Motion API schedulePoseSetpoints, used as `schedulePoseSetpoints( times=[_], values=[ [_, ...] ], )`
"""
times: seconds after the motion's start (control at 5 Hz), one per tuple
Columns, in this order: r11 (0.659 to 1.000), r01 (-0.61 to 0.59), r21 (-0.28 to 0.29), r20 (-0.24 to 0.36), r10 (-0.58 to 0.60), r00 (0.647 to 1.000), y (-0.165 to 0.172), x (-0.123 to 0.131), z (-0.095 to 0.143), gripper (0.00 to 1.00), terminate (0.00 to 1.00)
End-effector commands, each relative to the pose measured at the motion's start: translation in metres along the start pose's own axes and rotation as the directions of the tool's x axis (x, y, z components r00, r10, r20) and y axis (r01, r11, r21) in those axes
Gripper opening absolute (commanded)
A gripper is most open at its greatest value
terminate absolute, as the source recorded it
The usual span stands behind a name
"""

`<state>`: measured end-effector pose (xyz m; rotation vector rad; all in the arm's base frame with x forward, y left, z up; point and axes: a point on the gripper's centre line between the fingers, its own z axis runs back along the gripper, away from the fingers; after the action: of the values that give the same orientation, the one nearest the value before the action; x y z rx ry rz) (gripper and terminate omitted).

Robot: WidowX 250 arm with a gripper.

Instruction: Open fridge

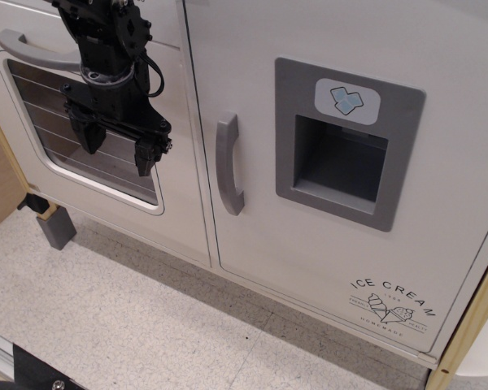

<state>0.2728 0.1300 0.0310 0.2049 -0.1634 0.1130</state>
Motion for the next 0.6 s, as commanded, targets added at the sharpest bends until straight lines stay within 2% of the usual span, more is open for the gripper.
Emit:
schedulePoseSetpoints(
  times=[0.0,0.4],
  values=[
    [1.000,0.000,0.000,0.000,0.000,1.000,0.000,0.000,0.000,1.00,0.00],
    [0.997,0.061,-0.054,0.075,-0.056,0.996,-0.044,-0.005,0.005,1.00,0.00]
  ],
)
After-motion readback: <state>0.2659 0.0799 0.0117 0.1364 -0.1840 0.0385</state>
